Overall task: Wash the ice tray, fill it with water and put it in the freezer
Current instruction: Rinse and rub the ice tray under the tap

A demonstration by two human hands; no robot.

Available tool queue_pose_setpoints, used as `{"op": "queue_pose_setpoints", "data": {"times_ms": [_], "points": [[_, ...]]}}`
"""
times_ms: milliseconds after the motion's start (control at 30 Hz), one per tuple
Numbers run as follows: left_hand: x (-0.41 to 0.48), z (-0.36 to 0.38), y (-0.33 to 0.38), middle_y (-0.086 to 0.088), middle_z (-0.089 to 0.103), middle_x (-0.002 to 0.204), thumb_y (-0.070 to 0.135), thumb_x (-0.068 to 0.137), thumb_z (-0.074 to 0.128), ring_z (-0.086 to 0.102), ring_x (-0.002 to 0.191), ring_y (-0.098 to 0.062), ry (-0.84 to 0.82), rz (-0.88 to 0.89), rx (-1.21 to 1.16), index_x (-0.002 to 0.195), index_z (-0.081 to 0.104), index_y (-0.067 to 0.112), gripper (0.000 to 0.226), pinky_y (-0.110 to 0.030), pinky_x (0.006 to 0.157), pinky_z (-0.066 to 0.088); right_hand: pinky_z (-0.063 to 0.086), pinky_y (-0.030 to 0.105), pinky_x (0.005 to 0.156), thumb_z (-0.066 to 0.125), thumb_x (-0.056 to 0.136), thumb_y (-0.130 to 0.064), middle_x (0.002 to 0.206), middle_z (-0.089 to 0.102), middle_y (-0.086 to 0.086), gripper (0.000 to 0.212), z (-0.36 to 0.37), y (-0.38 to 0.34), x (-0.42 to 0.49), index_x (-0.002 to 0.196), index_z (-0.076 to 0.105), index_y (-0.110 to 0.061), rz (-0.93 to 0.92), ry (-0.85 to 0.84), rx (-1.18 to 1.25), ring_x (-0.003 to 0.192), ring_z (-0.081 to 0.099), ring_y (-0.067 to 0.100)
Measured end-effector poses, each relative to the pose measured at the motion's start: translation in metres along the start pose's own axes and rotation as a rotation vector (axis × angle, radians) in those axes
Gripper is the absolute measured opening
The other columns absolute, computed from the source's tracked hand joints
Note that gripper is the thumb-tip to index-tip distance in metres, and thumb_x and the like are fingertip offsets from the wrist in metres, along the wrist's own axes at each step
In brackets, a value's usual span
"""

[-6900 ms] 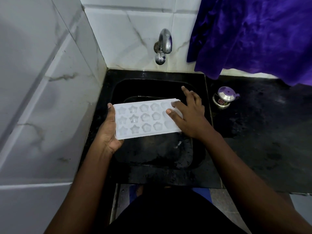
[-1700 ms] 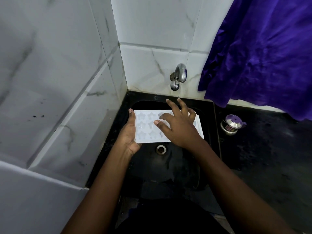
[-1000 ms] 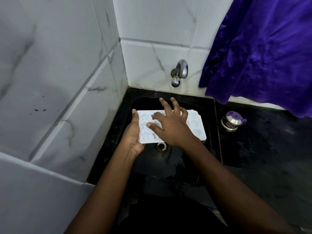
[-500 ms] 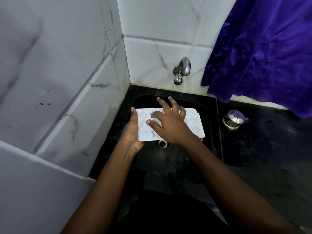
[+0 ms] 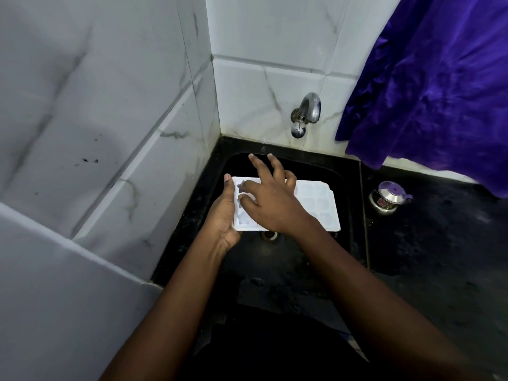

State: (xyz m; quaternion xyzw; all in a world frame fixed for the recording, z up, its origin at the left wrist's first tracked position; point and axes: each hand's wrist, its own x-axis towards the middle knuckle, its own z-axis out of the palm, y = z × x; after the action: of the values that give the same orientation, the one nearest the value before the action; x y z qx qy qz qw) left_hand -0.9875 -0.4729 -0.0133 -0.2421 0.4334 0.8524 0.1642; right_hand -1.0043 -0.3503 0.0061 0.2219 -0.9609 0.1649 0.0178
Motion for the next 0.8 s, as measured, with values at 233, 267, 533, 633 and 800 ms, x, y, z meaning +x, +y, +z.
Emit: {"op": "queue_pose_setpoints", "data": {"times_ms": [233, 267, 533, 633, 800], "points": [[0.001, -0.008, -0.001, -0.024, 0.075, 0.124, 0.07, 0.105, 0.039, 0.079, 0.104, -0.031, 0.038, 0.025, -0.012, 0.134, 0.065, 0.005, 0.076, -0.045, 0.078, 0.066, 0.01, 0.053, 0.116, 0.049, 0.1, -0.04, 0.173, 0.018, 0.001, 0.033, 0.005, -0.004, 0.002, 0.125, 0.069, -0.031, 0.003, 0.0, 0.044, 0.16, -0.001, 0.033], [0.001, -0.009, 0.0, -0.023, 0.078, 0.119, 0.07, 0.104, 0.039, 0.08, 0.101, -0.031, 0.05, 0.02, -0.015, 0.133, 0.066, 0.005, 0.076, -0.046, 0.079, 0.065, 0.01, 0.053, 0.116, 0.05, 0.101, -0.039, 0.174, 0.017, 0.001, 0.033, 0.007, -0.004, 0.003, 0.128, 0.068, -0.032, -0.001, -0.022, 0.037, 0.16, -0.002, 0.033], [0.002, -0.015, -0.003, -0.019, 0.081, 0.109, 0.068, 0.105, 0.045, 0.082, 0.095, -0.027, 0.111, 0.037, 0.03, 0.126, 0.068, 0.005, 0.07, -0.039, 0.07, 0.065, 0.01, 0.054, 0.116, 0.05, 0.102, -0.043, 0.173, 0.022, 0.001, 0.035, 0.019, -0.006, 0.002, 0.126, 0.07, -0.029, -0.015, 0.004, 0.066, 0.16, 0.003, 0.033], [0.003, -0.017, -0.002, -0.024, 0.076, 0.122, 0.069, 0.105, 0.041, 0.079, 0.106, -0.031, 0.104, 0.044, 0.055, 0.13, 0.068, 0.002, 0.076, -0.041, 0.082, 0.064, 0.009, 0.054, 0.116, 0.046, 0.102, -0.05, 0.173, 0.02, 0.001, 0.038, 0.018, -0.008, 0.004, 0.123, 0.071, -0.031, -0.005, 0.016, 0.074, 0.16, 0.002, 0.032], [0.005, -0.021, 0.001, -0.02, 0.081, 0.109, 0.07, 0.103, 0.044, 0.082, 0.093, -0.028, 0.131, 0.035, 0.046, 0.128, 0.068, 0.004, 0.075, -0.041, 0.074, 0.066, 0.012, 0.056, 0.117, 0.049, 0.102, -0.047, 0.173, 0.022, 0.0, 0.037, 0.02, -0.003, 0.001, 0.128, 0.07, -0.031, -0.054, 0.007, 0.103, 0.159, 0.003, 0.032]]}}
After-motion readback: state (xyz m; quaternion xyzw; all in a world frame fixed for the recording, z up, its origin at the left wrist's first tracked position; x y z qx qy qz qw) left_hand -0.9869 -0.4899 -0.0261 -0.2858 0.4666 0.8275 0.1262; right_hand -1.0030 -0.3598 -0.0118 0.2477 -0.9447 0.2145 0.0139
